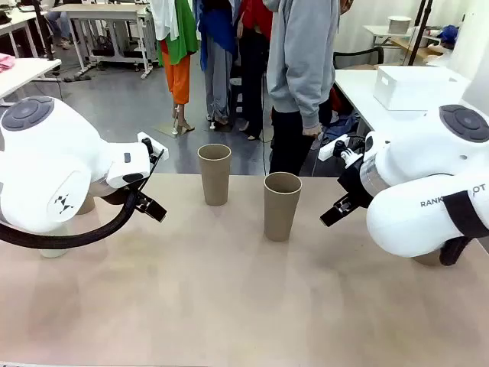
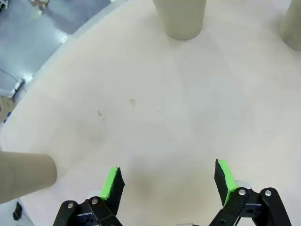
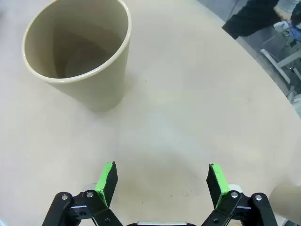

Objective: Stack the cups and store them in the basket.
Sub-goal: Pick up two Reusable plastic cups , one in each hand.

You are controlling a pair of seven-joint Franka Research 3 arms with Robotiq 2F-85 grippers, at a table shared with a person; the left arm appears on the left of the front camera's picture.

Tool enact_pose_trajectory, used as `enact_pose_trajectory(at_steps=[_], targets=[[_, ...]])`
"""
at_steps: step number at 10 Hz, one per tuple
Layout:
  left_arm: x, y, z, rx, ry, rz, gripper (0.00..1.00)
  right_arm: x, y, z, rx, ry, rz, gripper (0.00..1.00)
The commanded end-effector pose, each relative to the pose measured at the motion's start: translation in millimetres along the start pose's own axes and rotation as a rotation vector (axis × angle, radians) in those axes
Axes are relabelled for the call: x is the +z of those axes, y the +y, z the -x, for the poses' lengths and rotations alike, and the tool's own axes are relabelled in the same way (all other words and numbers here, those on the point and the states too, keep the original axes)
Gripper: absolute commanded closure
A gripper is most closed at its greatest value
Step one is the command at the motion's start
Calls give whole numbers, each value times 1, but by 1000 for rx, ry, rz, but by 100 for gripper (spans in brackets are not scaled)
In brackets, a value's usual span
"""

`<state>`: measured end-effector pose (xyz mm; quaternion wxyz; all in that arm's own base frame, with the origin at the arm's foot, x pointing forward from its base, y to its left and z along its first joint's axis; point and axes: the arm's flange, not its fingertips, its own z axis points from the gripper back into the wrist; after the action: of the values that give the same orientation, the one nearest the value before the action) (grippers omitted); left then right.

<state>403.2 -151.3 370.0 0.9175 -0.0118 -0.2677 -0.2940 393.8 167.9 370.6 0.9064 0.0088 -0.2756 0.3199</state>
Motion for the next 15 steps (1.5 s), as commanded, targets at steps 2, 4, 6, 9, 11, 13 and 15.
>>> enact_pose_trajectory(at_steps=[2,4,6,9,11,13,15], targets=[[0,0,0,0,0,0,0,0,0,0,0,0,0,0],[0,0,0,0,0,0,0,0,0,0,0,0,0,0],[0,0,0,0,0,0,0,0,0,0,0,0,0,0],[0,0,0,0,0,0,0,0,0,0,0,0,0,0],[0,0,0,0,0,0,0,16,-8,-24,6,-14,25,0],[38,16,-24,-16,-33,54,0,54,-27,-68,17,-35,0,0],[86,41,-36,-83,-36,177,0,97,-58,-101,19,-44,-55,0]])
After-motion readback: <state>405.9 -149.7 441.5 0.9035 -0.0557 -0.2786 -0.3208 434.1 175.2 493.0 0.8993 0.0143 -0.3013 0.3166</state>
